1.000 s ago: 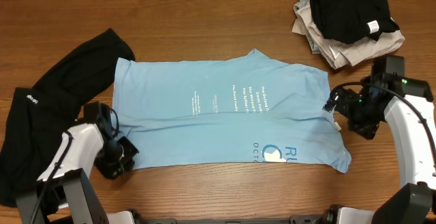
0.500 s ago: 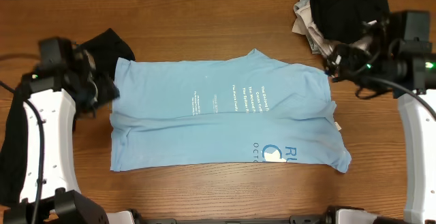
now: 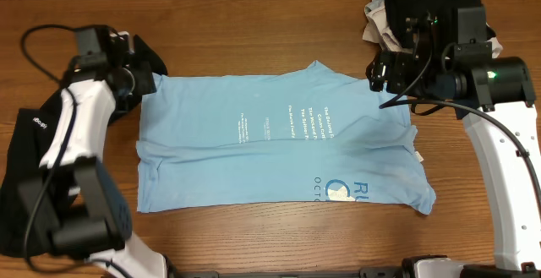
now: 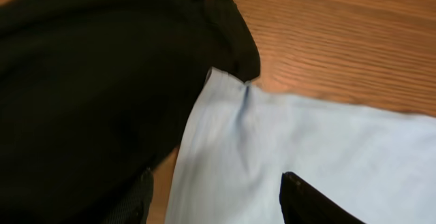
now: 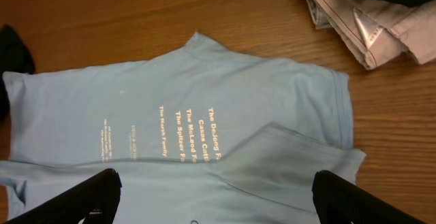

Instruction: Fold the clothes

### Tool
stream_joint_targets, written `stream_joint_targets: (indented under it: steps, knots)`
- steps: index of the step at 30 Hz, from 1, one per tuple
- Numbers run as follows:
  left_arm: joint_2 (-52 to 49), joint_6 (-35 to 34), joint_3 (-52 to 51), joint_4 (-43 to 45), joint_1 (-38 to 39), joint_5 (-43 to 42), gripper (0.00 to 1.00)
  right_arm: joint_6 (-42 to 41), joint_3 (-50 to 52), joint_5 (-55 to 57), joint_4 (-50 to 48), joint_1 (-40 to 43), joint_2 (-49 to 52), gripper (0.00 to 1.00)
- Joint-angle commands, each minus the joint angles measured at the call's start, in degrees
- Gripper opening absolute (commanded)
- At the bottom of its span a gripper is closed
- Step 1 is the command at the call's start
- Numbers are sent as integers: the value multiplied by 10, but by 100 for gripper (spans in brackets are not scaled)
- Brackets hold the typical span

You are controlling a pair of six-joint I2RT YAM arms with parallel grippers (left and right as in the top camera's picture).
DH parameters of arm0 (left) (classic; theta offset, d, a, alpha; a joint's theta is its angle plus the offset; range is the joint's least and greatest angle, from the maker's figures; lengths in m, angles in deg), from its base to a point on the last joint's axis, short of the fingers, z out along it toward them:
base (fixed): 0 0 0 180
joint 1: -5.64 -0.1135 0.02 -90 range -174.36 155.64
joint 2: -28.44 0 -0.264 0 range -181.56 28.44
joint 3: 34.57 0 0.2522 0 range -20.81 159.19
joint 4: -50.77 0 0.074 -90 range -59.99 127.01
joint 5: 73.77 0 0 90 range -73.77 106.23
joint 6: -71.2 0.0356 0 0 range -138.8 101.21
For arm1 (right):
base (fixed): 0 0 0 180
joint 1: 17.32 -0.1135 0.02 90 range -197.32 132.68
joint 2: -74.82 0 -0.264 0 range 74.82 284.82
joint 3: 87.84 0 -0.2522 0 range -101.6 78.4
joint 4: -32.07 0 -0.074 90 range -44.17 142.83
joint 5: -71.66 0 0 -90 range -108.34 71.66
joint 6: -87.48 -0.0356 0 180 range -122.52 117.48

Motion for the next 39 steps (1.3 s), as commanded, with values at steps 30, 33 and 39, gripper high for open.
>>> stream_joint_targets:
  steps: [30, 33, 39]
  knots:
    - [-148, 75, 7, 195, 34, 10, 40, 3, -11, 28, 8, -1, -2, 93]
    - [-148, 75, 7, 202, 34, 12, 40, 3, -11, 28, 8, -1, -2, 93]
    - [-150, 75, 7, 206, 34, 12, 28, 3, -11, 28, 7, -1, -2, 93]
